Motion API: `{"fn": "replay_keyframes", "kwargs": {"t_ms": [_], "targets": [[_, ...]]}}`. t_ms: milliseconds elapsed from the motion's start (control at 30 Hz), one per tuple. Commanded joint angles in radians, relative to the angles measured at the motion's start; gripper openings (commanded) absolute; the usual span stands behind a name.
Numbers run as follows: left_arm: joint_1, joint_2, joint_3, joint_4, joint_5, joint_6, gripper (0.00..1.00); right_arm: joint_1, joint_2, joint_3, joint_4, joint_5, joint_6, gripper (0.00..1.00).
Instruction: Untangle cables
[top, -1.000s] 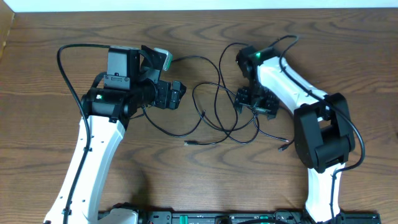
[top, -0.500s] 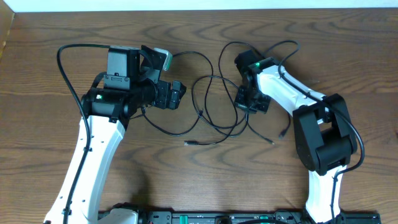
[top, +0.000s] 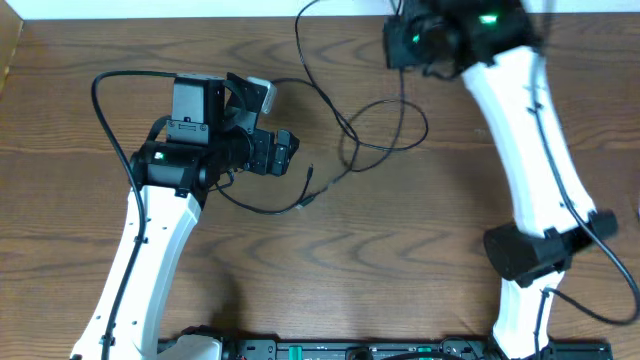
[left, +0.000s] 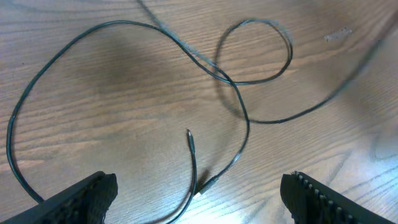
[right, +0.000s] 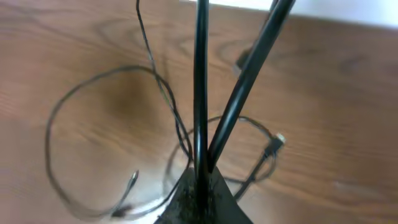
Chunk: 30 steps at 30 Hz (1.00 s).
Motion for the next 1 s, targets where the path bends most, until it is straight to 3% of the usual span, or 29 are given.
{"fn": "replay_keyframes", "kwargs": {"t_ms": [0,333,567,800,967], "targets": [[-0.002,-0.002,0.006,-0.003,-0.006,0.003,0.89,-0.003,-0.018,0.149,-0.045,0.040,-0.052,0.01],[-0.002,-0.002,0.006,-0.003,-0.006,0.003,0.89,-0.021,-0.018,0.275,-0.166,0.249,-0.028,0.01],[-0.002,-0.002,0.006,-0.003,-0.006,0.003,0.90,-0.077,-0.030,0.275,-0.237,0.601,0.137,0.01],[-0.002,-0.002,0.006,-0.003,-0.006,0.003,0.90,-0.190,-0.070,0.275,-0.277,0.583,0.278,0.01],[-0.002,-0.002,0.006,-0.003,-0.006,0.003,0.90,-0.240,-0.072,0.275,-0.295,0.479,0.287,0.01]]}}
